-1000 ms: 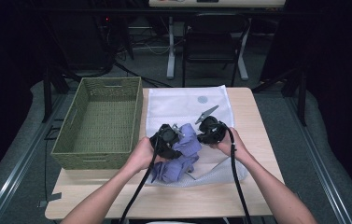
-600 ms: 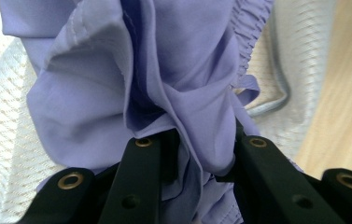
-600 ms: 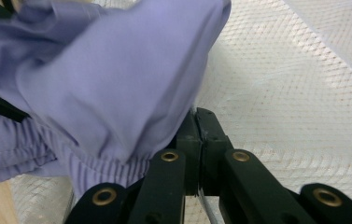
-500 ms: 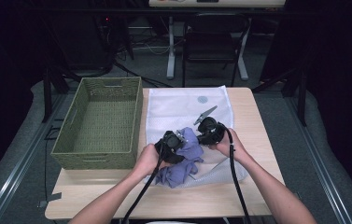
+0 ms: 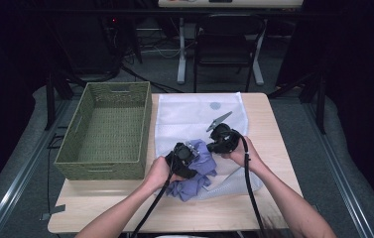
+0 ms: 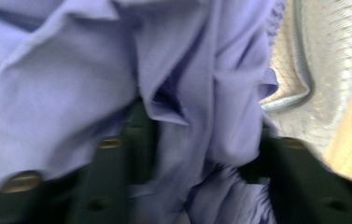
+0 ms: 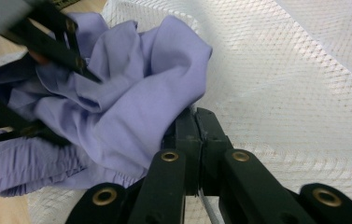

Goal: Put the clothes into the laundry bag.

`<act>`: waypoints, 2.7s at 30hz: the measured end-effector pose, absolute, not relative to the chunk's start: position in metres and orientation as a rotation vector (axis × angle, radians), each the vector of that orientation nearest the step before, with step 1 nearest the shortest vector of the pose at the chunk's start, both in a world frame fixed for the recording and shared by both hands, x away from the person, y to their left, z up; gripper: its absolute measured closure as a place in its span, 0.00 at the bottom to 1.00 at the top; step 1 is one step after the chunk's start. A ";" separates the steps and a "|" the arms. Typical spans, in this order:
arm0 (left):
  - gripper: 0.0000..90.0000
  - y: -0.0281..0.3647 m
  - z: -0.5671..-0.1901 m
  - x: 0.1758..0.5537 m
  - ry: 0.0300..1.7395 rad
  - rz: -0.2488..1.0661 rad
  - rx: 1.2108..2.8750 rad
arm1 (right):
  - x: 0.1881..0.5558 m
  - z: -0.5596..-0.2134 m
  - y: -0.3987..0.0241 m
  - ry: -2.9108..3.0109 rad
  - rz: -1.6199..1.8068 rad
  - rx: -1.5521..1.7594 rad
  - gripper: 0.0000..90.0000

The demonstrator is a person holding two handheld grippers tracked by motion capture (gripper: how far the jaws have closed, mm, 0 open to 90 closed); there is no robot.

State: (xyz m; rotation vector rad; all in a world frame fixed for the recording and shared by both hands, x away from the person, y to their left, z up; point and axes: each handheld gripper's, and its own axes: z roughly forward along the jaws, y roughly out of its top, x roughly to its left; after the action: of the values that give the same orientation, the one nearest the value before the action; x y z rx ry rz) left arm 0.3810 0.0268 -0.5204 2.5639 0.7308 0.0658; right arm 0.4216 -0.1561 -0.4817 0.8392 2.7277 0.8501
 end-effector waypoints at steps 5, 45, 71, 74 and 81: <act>0.42 0.033 -0.494 0.367 0.700 0.188 2.529 | 0.422 -0.481 -0.158 2.718 0.879 0.852 1.00; 0.52 0.057 -0.531 0.368 0.901 0.160 2.436 | 0.417 -0.477 -0.154 2.743 0.898 0.846 1.00; 0.42 0.048 -0.508 0.374 0.867 0.186 2.306 | 0.415 -0.470 -0.155 2.736 0.943 0.841 1.00; 0.36 0.055 -0.507 0.379 0.913 0.211 2.272 | 0.415 -0.470 -0.155 2.737 0.942 0.838 1.00; 0.65 0.037 -0.533 0.394 0.906 0.199 2.319 | 0.415 -0.471 -0.151 2.737 0.951 0.837 1.00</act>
State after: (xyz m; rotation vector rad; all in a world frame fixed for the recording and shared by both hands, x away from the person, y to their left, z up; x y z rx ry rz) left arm 0.3943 0.0365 -0.5331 2.3187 0.9057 0.1994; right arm 0.4145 -0.1509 -0.4708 0.8367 2.7370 0.9513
